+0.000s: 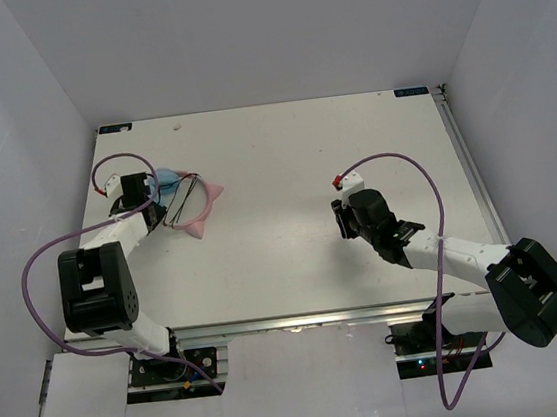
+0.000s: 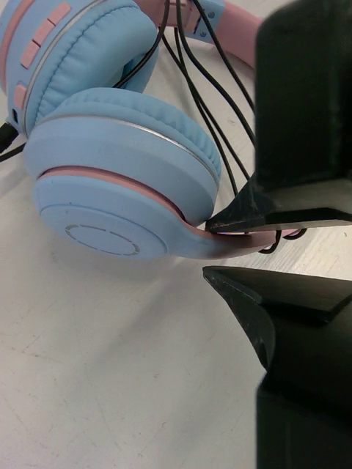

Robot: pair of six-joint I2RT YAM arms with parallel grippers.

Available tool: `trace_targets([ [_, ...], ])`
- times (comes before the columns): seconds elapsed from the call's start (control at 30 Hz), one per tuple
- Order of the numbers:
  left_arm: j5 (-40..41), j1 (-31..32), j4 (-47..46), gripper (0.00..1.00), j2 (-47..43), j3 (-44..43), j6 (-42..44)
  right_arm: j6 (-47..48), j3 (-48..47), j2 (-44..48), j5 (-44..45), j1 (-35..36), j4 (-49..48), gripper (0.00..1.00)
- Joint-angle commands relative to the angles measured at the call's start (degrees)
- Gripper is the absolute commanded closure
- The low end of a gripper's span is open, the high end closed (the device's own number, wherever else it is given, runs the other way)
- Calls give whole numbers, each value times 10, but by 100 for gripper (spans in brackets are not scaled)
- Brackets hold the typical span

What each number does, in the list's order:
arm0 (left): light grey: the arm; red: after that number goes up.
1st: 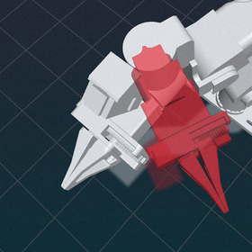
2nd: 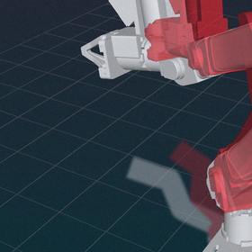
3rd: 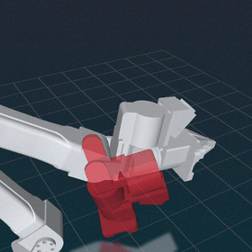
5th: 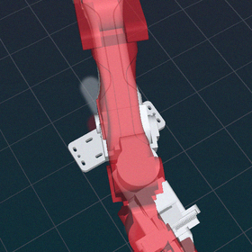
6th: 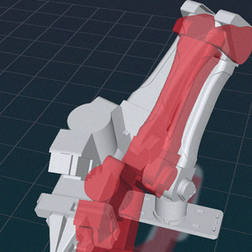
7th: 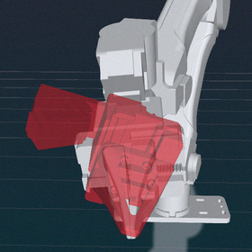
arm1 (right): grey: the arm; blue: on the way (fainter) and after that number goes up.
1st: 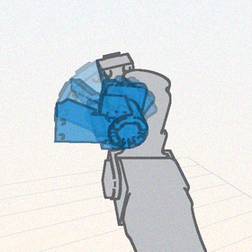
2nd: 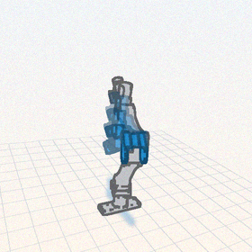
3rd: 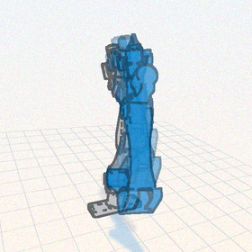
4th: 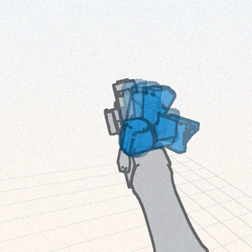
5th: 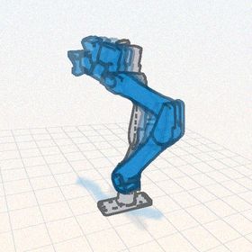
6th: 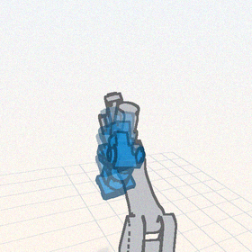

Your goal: Wrap the headphones

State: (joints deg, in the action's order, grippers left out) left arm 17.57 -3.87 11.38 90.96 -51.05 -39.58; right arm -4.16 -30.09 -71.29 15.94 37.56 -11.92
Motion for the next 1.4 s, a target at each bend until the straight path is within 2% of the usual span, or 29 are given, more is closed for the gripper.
trace_targets([
  [0.0,13,-4,-36,59,-14,-4,-2,-5,1,5,7,-1,-19,60],
  [0.23,19,-5,-23,42,-24,-7,-6,-5,-1,8,8,-1,-15,60],
  [0.37,19,-5,0,29,-52,-11,-24,-6,-12,7,2,-1,-4,60],
  [0.4,17,-5,3,28,-61,-10,-25,-7,-12,7,-1,-1,0,60],
  [0.43,8,-5,7,16,-83,-11,-33,-9,-17,11,-7,-1,7,60],
  [0.47,2,-5,12,9,-99,-14,-40,-12,-19,14,-13,0,10,60],
  [0.53,-10,-5,25,3,-121,-23,-48,-21,-18,22,-24,0,7,60],
  [0.67,-44,-4,54,2,-173,-42,-53,-39,-17,27,-69,1,7,59],
  [0.8,-160,14,40,2,-230,-42,-27,-61,-53,37,-101,8,49,57],
  [0.87,-280,72,23,2,-220,-49,-2,-75,-80,57,-150,20,66,50],
  [0.9,-293,108,33,2,-214,-56,11,-85,-88,70,-153,25,84,44],
  [1.0,-231,211,59,2,-200,-78,30,-101,-122,112,-151,42,135,31],
  [1.07,-218,253,54,2,-207,-71,33,-105,-138,136,-148,43,154,27],
  [1.13,-200,319,39,2,-216,-56,35,-107,-165,155,-136,43,212,10],
  [1.23,-186,377,27,2,-233,-51,57,-95,-200,163,-112,44,263,10],
  [1.37,-102,473,2,2,-295,-3,92,-118,-199,186,-93,44,270,10],
])
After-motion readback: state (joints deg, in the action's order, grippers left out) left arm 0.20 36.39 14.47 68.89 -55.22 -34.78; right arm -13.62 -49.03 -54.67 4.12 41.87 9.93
